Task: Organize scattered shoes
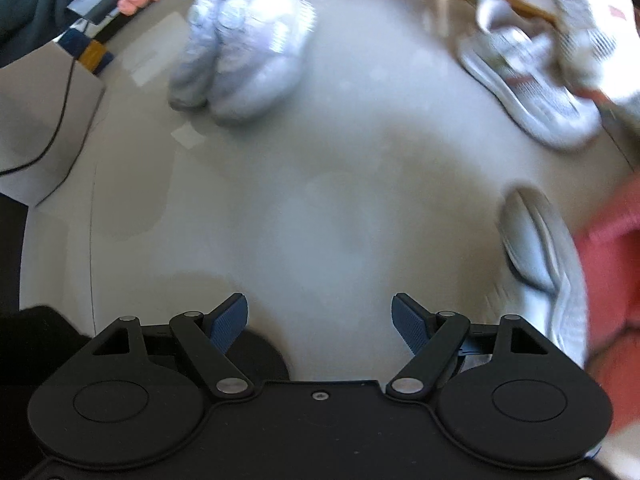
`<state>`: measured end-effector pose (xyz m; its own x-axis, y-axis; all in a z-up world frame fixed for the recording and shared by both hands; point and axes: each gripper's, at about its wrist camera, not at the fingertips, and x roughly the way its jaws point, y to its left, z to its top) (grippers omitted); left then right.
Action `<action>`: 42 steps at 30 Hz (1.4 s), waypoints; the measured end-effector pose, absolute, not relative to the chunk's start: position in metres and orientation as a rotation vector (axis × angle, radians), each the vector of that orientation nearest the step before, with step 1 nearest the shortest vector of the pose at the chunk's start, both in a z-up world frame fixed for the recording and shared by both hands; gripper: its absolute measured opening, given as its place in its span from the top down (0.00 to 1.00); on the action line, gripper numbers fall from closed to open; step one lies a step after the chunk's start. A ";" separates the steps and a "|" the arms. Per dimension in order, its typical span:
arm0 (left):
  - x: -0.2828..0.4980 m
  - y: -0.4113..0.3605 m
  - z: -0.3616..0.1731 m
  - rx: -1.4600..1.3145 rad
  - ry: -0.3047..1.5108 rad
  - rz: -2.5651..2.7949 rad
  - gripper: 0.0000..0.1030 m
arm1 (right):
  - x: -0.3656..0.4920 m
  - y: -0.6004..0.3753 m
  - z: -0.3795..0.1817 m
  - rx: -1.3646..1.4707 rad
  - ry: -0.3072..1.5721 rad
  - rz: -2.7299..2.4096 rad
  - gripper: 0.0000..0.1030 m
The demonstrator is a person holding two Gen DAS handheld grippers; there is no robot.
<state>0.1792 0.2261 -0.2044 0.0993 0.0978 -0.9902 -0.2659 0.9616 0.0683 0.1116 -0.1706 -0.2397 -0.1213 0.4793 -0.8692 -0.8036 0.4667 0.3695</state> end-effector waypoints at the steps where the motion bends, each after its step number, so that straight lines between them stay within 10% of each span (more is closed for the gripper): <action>1: 0.179 0.227 -0.204 -0.119 1.450 0.260 0.74 | 0.109 -0.176 -0.238 -0.345 1.290 1.116 0.20; 11: 0.172 0.239 -0.204 -0.065 1.437 0.225 0.67 | 0.105 -0.214 -0.217 -0.281 1.276 1.020 0.15; 27: 0.120 0.198 -0.129 0.017 1.209 0.208 0.25 | 0.099 -0.241 -0.212 -0.167 1.255 0.916 0.03; 42: 0.081 0.056 -0.137 -0.150 1.158 -0.061 0.23 | 0.102 -0.261 -0.207 -0.168 1.151 0.790 0.02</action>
<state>0.0814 0.0556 -0.1374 0.4006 -0.1256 -0.9076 -0.0290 0.9883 -0.1496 0.1025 -0.2610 -0.2072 0.1758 0.4723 -0.8637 -0.6359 0.7243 0.2666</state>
